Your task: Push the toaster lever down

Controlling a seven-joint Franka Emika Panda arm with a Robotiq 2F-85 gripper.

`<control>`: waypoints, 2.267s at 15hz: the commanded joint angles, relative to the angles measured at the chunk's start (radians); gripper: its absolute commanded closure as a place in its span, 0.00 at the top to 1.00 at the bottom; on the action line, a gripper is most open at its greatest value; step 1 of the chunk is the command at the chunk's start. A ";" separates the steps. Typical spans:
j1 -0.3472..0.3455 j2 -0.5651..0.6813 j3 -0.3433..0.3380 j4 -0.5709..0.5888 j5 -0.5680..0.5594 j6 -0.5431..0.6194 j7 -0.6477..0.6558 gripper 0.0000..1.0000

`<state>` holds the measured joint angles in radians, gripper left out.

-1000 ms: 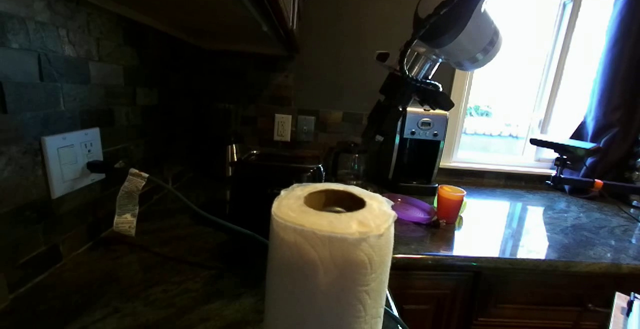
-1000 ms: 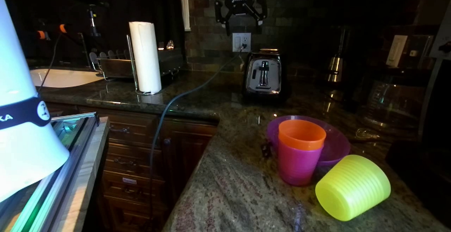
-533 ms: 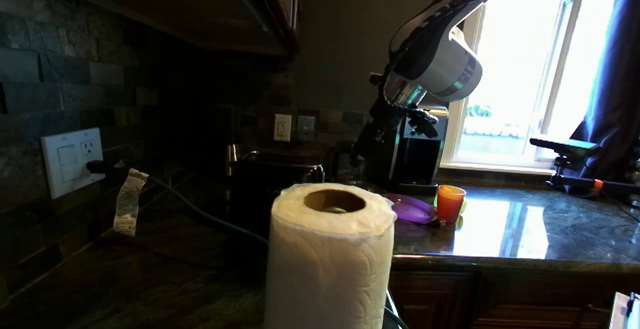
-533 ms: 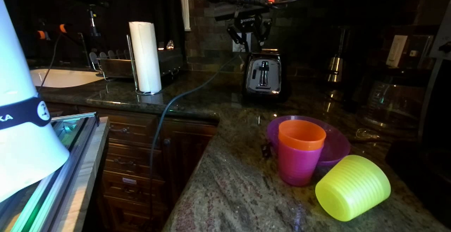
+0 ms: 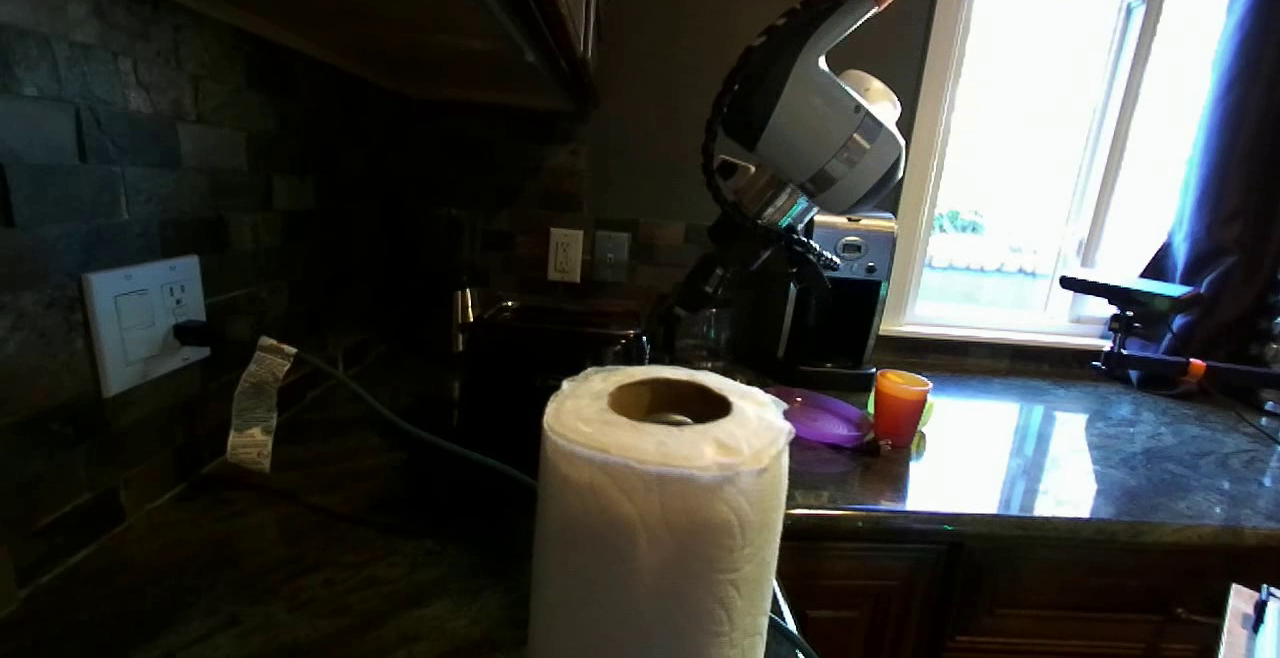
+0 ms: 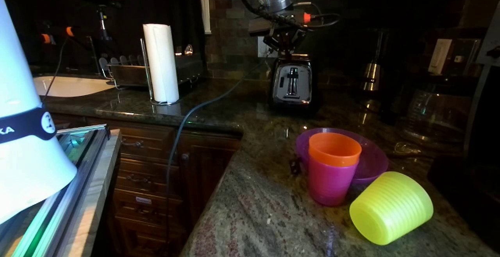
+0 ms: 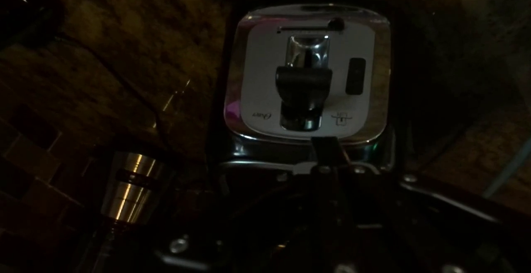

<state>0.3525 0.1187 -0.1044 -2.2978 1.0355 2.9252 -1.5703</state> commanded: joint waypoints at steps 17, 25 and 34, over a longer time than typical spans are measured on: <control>-0.078 0.245 0.073 0.155 0.325 -0.016 -0.347 0.00; -0.069 0.302 0.072 0.148 0.289 0.005 -0.341 0.00; -0.073 0.356 0.068 0.146 0.281 0.004 -0.352 0.00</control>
<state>0.2876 0.3846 -0.0403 -2.1434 1.3053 2.9231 -1.8848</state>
